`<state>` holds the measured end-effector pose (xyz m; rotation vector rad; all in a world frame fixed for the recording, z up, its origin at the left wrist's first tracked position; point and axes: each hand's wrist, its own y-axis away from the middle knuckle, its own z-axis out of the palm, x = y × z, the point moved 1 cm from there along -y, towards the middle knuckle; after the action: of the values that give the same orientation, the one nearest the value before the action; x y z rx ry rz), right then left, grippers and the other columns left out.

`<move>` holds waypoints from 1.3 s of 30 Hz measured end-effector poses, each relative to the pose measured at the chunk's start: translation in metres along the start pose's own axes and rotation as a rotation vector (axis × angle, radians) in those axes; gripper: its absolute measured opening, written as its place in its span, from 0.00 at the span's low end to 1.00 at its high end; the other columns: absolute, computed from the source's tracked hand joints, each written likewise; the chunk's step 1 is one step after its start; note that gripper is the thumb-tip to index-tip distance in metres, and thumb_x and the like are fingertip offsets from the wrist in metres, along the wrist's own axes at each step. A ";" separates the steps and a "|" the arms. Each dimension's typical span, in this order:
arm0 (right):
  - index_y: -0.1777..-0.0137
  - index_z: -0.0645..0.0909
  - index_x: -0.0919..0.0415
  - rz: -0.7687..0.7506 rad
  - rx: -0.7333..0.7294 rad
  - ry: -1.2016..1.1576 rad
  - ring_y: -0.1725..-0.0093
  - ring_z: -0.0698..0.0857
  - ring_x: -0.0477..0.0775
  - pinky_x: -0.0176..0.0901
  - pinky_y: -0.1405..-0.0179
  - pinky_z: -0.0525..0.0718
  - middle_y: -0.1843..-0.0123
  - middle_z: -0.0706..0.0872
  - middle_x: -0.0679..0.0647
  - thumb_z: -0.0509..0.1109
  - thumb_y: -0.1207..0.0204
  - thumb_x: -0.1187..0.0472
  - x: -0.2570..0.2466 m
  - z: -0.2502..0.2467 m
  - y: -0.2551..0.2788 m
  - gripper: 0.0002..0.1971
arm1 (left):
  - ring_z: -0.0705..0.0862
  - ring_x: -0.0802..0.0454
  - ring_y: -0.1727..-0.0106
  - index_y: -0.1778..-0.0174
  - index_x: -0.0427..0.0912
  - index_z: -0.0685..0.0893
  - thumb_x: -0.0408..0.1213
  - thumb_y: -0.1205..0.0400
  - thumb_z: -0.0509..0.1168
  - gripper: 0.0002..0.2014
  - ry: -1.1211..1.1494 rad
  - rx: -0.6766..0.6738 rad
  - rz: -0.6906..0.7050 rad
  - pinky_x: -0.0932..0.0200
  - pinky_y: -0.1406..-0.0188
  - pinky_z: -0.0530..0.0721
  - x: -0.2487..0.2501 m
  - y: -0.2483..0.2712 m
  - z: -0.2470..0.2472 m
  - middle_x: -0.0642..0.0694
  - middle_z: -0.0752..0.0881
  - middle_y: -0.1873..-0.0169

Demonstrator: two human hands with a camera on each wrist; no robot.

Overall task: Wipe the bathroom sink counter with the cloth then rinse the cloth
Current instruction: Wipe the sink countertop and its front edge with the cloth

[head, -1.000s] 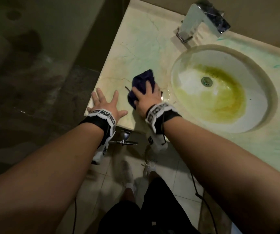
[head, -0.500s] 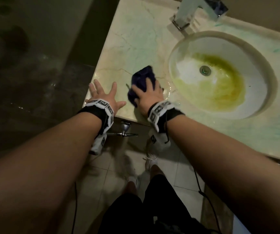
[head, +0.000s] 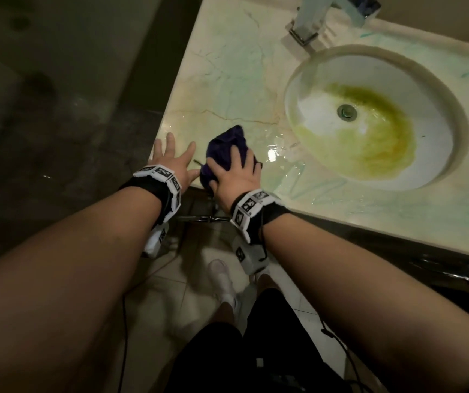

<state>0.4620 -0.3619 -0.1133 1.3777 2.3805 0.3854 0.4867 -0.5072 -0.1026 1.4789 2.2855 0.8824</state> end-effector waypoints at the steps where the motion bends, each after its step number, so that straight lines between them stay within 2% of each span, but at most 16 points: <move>1: 0.20 0.56 0.37 -0.031 -0.005 0.035 0.18 0.44 0.72 0.69 0.21 0.47 0.15 0.47 0.60 0.57 0.18 0.44 0.005 0.002 0.009 0.27 | 0.35 0.37 0.17 0.17 0.61 0.44 0.55 0.15 0.53 0.32 -0.002 -0.004 0.006 0.37 0.19 0.51 0.001 0.000 -0.001 0.42 0.34 0.17; 4: 0.19 0.54 0.36 -0.048 -0.056 0.071 0.18 0.43 0.70 0.66 0.19 0.46 0.15 0.45 0.57 0.56 0.18 0.44 0.035 -0.002 0.020 0.28 | 0.35 0.37 0.17 0.17 0.62 0.44 0.54 0.15 0.55 0.33 0.019 -0.021 0.009 0.36 0.19 0.51 -0.001 0.000 -0.003 0.43 0.33 0.17; 7: 0.20 0.55 0.36 0.076 -0.047 -0.023 0.17 0.43 0.70 0.66 0.19 0.47 0.14 0.44 0.57 0.56 0.18 0.45 0.062 -0.020 -0.002 0.27 | 0.35 0.38 0.17 0.18 0.62 0.45 0.54 0.15 0.55 0.33 0.035 -0.029 0.006 0.36 0.19 0.51 -0.004 0.001 -0.003 0.43 0.33 0.17; 10: 0.20 0.54 0.36 0.194 -0.082 -0.082 0.18 0.41 0.71 0.67 0.19 0.45 0.14 0.42 0.57 0.56 0.17 0.46 0.056 -0.032 -0.037 0.27 | 0.35 0.37 0.17 0.18 0.62 0.44 0.55 0.15 0.55 0.33 0.019 -0.011 0.008 0.35 0.19 0.51 -0.003 -0.001 0.000 0.43 0.33 0.17; 12: 0.20 0.55 0.36 0.166 -0.071 -0.067 0.18 0.41 0.72 0.68 0.20 0.44 0.14 0.42 0.57 0.56 0.17 0.46 0.036 -0.028 -0.043 0.27 | 0.36 0.37 0.17 0.18 0.62 0.44 0.56 0.15 0.55 0.33 0.018 -0.008 -0.001 0.35 0.20 0.51 -0.001 -0.002 0.002 0.43 0.33 0.17; 14: 0.20 0.56 0.36 0.062 -0.043 -0.024 0.18 0.42 0.72 0.68 0.20 0.44 0.14 0.44 0.58 0.57 0.18 0.46 0.018 -0.017 -0.027 0.27 | 0.35 0.36 0.17 0.18 0.62 0.44 0.56 0.15 0.55 0.33 0.008 -0.011 -0.018 0.35 0.20 0.52 0.000 -0.002 0.000 0.42 0.33 0.18; 17: 0.19 0.55 0.37 -0.073 -0.014 0.062 0.18 0.44 0.71 0.66 0.19 0.46 0.15 0.46 0.59 0.56 0.18 0.44 0.031 -0.005 0.015 0.27 | 0.36 0.35 0.17 0.17 0.60 0.44 0.58 0.16 0.55 0.35 0.007 -0.015 -0.044 0.32 0.21 0.53 0.008 -0.002 -0.003 0.39 0.34 0.18; 19: 0.19 0.55 0.38 -0.051 -0.026 0.063 0.18 0.44 0.70 0.64 0.19 0.47 0.14 0.46 0.59 0.55 0.18 0.44 0.057 -0.006 0.025 0.27 | 0.36 0.34 0.18 0.17 0.58 0.45 0.60 0.17 0.56 0.36 0.040 -0.013 -0.068 0.31 0.23 0.53 0.015 0.001 -0.003 0.38 0.35 0.18; 21: 0.19 0.54 0.37 0.026 -0.035 0.034 0.17 0.43 0.70 0.64 0.19 0.48 0.14 0.46 0.58 0.54 0.17 0.44 0.075 -0.013 0.013 0.27 | 0.37 0.33 0.18 0.17 0.56 0.44 0.62 0.19 0.57 0.39 0.067 -0.011 -0.095 0.30 0.23 0.55 0.019 0.004 0.000 0.36 0.35 0.18; 25: 0.19 0.53 0.36 0.157 -0.089 -0.043 0.17 0.40 0.71 0.67 0.19 0.45 0.14 0.42 0.57 0.55 0.17 0.46 0.060 -0.030 -0.034 0.27 | 0.36 0.33 0.18 0.17 0.57 0.41 0.65 0.21 0.58 0.43 0.046 0.003 -0.098 0.30 0.23 0.57 0.020 0.003 0.007 0.36 0.33 0.19; 27: 0.19 0.53 0.36 0.132 -0.091 -0.036 0.18 0.40 0.71 0.68 0.20 0.44 0.14 0.42 0.57 0.55 0.17 0.46 0.043 -0.029 -0.037 0.27 | 0.36 0.33 0.18 0.17 0.57 0.40 0.65 0.21 0.58 0.43 0.043 -0.002 -0.101 0.31 0.22 0.57 0.020 0.003 0.009 0.36 0.32 0.19; 29: 0.19 0.53 0.36 0.039 -0.087 0.011 0.18 0.41 0.71 0.67 0.19 0.44 0.14 0.42 0.58 0.55 0.17 0.45 0.036 -0.022 -0.018 0.27 | 0.36 0.32 0.18 0.17 0.56 0.40 0.64 0.20 0.57 0.43 0.039 0.002 -0.101 0.31 0.22 0.57 0.023 0.004 0.007 0.35 0.32 0.19; 32: 0.19 0.53 0.37 -0.051 -0.068 0.090 0.18 0.42 0.70 0.66 0.19 0.47 0.14 0.44 0.58 0.54 0.18 0.44 0.061 -0.012 0.014 0.28 | 0.35 0.33 0.18 0.17 0.56 0.39 0.63 0.20 0.57 0.43 0.043 -0.005 -0.100 0.31 0.23 0.56 0.023 0.006 0.005 0.36 0.32 0.19; 35: 0.19 0.53 0.36 0.066 -0.054 0.045 0.17 0.42 0.70 0.66 0.19 0.48 0.14 0.45 0.58 0.54 0.17 0.44 0.092 -0.020 0.006 0.27 | 0.34 0.34 0.18 0.17 0.56 0.40 0.63 0.20 0.58 0.42 0.060 -0.007 -0.101 0.31 0.24 0.57 0.021 0.007 0.005 0.37 0.32 0.19; 39: 0.19 0.54 0.37 0.176 -0.075 -0.066 0.18 0.40 0.71 0.68 0.20 0.45 0.14 0.42 0.57 0.55 0.17 0.46 0.076 -0.031 -0.026 0.27 | 0.35 0.33 0.18 0.17 0.56 0.40 0.63 0.20 0.57 0.42 0.043 -0.006 -0.105 0.30 0.23 0.56 0.024 0.006 0.006 0.36 0.32 0.19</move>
<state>0.3935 -0.3105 -0.1096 1.5452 2.1772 0.4638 0.4835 -0.4817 -0.1014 1.3360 2.3651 0.8974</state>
